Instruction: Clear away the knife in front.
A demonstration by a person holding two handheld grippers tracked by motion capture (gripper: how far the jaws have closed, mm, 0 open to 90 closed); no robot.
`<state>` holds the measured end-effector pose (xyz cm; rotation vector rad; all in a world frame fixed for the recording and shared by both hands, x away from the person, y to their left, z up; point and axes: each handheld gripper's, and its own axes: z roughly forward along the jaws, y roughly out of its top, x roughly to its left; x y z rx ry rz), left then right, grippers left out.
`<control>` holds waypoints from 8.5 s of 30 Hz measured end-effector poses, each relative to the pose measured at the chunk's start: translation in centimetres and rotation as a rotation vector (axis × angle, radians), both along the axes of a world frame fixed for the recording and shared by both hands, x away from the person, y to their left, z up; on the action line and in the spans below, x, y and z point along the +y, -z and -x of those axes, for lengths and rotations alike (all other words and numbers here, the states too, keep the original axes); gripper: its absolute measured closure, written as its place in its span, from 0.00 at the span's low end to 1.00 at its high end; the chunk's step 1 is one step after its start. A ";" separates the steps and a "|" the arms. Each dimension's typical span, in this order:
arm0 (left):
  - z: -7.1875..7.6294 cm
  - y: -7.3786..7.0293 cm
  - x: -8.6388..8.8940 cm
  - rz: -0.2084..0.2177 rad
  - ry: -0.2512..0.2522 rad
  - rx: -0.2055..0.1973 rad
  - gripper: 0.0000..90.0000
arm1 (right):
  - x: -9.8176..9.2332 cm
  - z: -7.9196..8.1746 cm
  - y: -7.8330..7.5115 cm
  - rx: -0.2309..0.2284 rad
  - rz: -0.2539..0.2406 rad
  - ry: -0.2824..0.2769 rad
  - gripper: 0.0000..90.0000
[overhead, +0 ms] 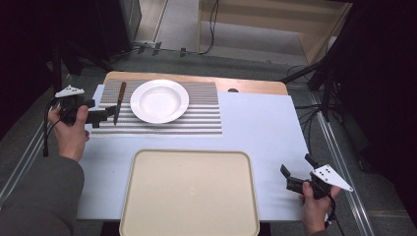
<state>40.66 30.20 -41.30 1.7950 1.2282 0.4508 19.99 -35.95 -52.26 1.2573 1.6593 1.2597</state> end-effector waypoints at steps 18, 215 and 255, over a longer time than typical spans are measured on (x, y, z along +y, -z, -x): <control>-8.6 1.0 -2.4 -0.133 -0.125 0.223 0.48 | 0.1 -0.1 0.0 0.004 0.006 -0.004 0.00; 14.9 4.3 -12.2 -0.050 0.277 0.213 0.85 | 0.7 -0.3 0.1 0.016 0.063 -0.023 0.00; 17.0 7.0 -12.5 -0.112 0.237 0.205 0.75 | 0.8 -0.3 0.1 0.019 0.072 -0.022 0.00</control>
